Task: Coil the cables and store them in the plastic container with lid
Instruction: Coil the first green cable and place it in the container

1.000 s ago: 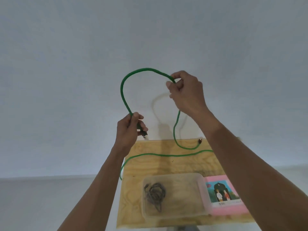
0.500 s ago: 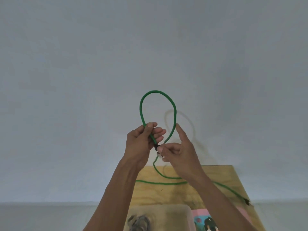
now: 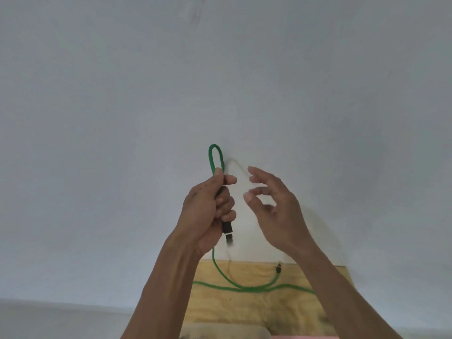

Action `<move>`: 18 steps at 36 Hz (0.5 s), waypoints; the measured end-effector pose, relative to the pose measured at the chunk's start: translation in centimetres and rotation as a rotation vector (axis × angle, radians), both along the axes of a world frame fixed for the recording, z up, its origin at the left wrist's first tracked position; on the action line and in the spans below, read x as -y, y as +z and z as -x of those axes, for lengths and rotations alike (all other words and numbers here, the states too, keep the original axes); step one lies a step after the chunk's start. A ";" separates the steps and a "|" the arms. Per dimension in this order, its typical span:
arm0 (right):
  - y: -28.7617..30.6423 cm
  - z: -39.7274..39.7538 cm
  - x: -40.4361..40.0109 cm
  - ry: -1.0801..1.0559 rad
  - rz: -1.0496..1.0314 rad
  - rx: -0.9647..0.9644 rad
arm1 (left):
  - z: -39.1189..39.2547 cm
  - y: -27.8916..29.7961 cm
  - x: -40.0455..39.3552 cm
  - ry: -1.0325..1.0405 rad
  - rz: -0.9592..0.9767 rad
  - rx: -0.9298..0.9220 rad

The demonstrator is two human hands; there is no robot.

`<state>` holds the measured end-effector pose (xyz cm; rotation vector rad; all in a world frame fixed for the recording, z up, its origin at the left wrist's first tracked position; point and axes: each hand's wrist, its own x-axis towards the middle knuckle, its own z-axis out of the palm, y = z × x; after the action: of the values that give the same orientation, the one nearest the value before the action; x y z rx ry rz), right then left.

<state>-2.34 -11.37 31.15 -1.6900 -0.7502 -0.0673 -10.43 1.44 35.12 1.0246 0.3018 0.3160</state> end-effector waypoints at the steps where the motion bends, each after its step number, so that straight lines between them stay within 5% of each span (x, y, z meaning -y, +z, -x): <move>1: 0.8 -0.8 -0.3 0.038 0.029 0.086 | 0.1 0.4 0.3 -0.037 -0.016 -0.002; 8: 2.3 -4.3 -2.4 0.290 0.321 0.387 | 0.2 2.1 2.4 -0.301 0.021 0.147; 13: 2.1 -1.6 -3.3 0.451 0.121 0.083 | -1.0 2.8 2.2 -0.165 -0.001 0.270; 18: -0.6 -0.4 -4.3 0.231 0.117 -0.138 | -2.4 3.1 0.4 -0.007 -0.110 0.246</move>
<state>-1.99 -7.08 30.56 -1.6877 -0.8525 0.2566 -8.04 1.05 38.20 1.0823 0.0593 0.4523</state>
